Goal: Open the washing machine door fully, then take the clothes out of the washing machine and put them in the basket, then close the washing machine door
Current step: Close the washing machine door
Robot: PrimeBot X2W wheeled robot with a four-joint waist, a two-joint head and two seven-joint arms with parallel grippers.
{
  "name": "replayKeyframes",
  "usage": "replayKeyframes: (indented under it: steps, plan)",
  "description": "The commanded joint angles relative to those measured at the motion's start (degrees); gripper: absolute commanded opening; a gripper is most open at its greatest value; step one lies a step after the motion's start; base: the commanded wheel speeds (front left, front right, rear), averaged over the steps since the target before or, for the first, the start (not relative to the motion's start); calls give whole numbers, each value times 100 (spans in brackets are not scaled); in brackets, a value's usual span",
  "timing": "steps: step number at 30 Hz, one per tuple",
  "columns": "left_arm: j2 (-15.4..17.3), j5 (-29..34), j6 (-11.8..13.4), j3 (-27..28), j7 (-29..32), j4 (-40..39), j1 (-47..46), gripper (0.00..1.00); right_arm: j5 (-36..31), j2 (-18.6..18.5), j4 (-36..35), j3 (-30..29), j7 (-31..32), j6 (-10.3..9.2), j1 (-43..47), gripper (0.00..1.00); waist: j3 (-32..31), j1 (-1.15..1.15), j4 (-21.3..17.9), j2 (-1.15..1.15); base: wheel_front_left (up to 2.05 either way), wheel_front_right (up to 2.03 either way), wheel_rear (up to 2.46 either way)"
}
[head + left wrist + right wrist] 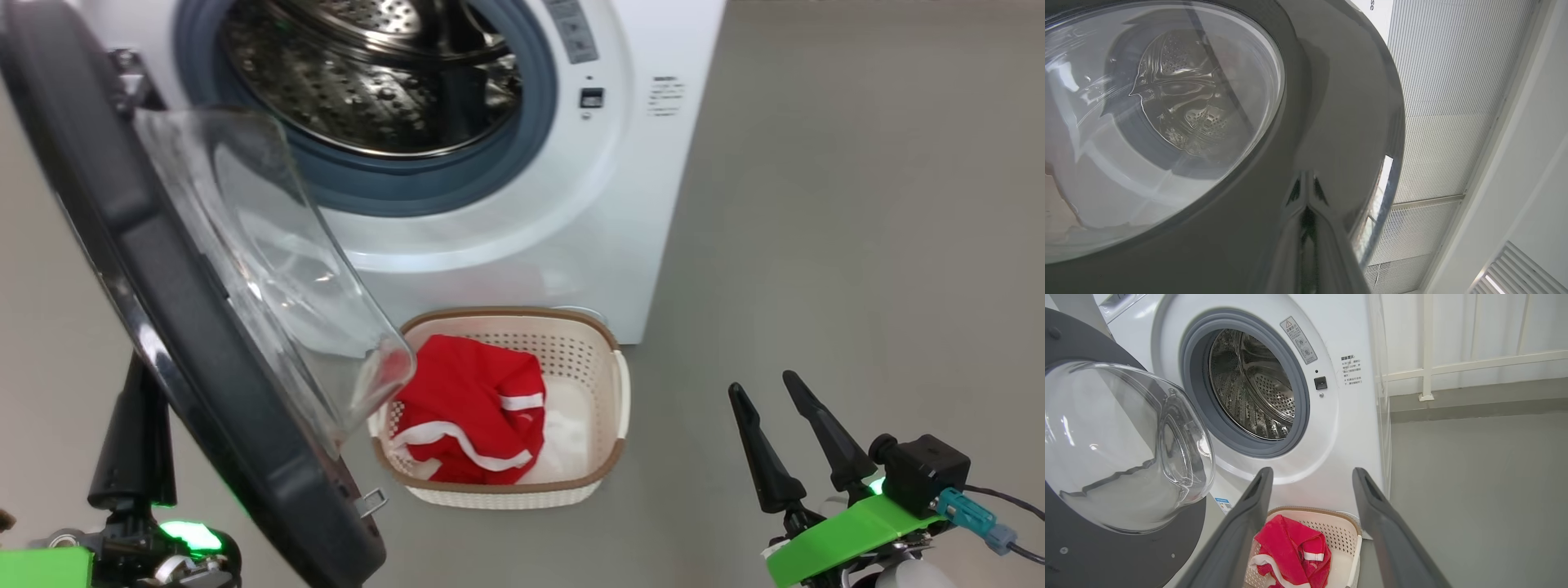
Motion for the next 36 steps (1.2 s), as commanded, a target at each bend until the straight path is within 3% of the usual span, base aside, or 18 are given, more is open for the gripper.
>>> replayKeyframes:
  steps: [1,10,18,36]
  plan:
    - [72,40,28,43,76,-204,-110,0,-57,3,-153,112,-37,29,-246,100,92,0,-261,0,0,0,0]
    - [72,152,-2,-98,51,-166,-502,0,-109,55,-247,96,-37,29,-279,100,340,0,-818,0,0,0,0]
    - [134,348,34,-180,-38,157,-1268,0,244,210,-378,31,-37,29,-461,100,642,0,-1269,0,0,0,0]
    - [199,21,-41,-47,61,1505,-3184,0,320,56,-348,93,-37,29,-820,100,1178,0,-1780,0,0,0,0]
